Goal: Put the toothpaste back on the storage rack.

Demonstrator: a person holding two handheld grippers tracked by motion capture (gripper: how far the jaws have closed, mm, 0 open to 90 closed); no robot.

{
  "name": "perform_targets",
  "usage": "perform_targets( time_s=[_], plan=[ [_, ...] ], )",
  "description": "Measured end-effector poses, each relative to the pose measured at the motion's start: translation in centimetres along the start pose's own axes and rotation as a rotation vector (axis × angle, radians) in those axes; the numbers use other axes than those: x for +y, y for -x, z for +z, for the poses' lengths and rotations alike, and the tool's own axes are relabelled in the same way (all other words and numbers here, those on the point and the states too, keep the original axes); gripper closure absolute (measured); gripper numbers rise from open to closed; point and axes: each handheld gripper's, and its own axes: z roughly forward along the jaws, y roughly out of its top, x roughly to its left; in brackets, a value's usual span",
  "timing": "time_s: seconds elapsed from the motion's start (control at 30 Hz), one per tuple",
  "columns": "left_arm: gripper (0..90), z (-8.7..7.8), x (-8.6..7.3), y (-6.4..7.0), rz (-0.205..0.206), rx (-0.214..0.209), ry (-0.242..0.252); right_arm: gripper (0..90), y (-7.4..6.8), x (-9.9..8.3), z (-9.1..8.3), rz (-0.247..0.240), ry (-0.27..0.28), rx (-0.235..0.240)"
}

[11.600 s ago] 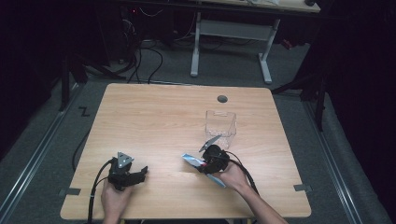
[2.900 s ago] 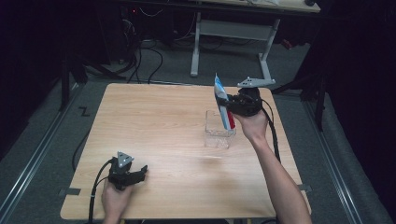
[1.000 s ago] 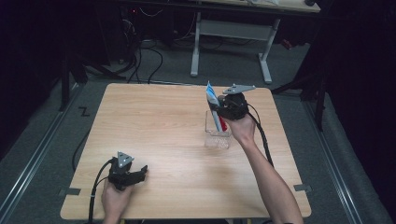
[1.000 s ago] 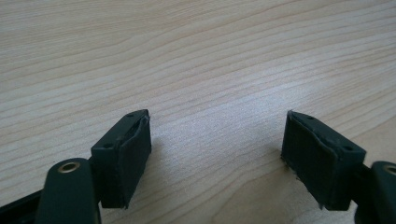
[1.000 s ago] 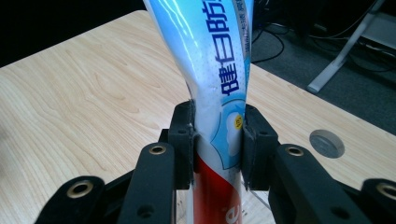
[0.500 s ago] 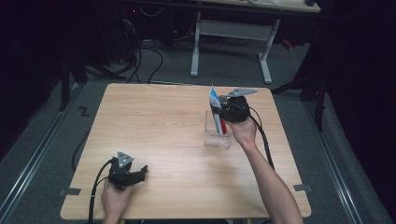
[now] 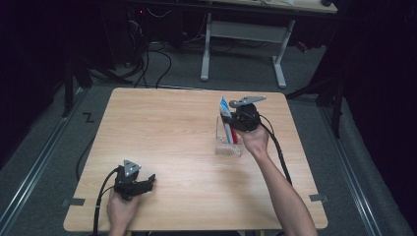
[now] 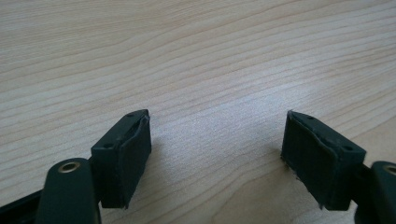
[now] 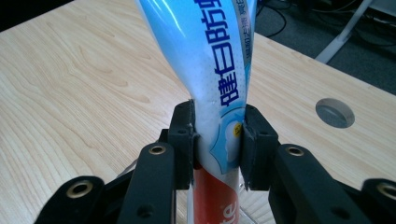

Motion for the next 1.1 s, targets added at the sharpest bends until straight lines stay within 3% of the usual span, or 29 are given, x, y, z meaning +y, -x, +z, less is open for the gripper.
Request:
perform_targets(
  time_s=[0.47, 0.7, 1.0, 1.1],
  plan=[
    [24.5, 0.0, 0.0, 0.0, 0.003, 0.002, -0.001, 69.6, 0.7, -1.4, 0.7, 0.043, -0.018, 0.009],
    [24.5, 0.0, 0.0, 0.0, 0.003, 0.003, -0.002, 69.3, 0.0, -1.2, 1.0, 0.01, -0.023, 0.013],
    [24.5, 0.0, 0.0, 0.0, 0.003, 0.003, -0.002, 67.7, 0.2, -1.2, 1.6, 0.052, -0.009, 0.033],
    [24.5, 0.0, 0.0, 0.0, 0.003, 0.003, -0.002, 67.2, 0.1, -1.2, 1.6, 0.043, -0.01, 0.033]
  ],
)
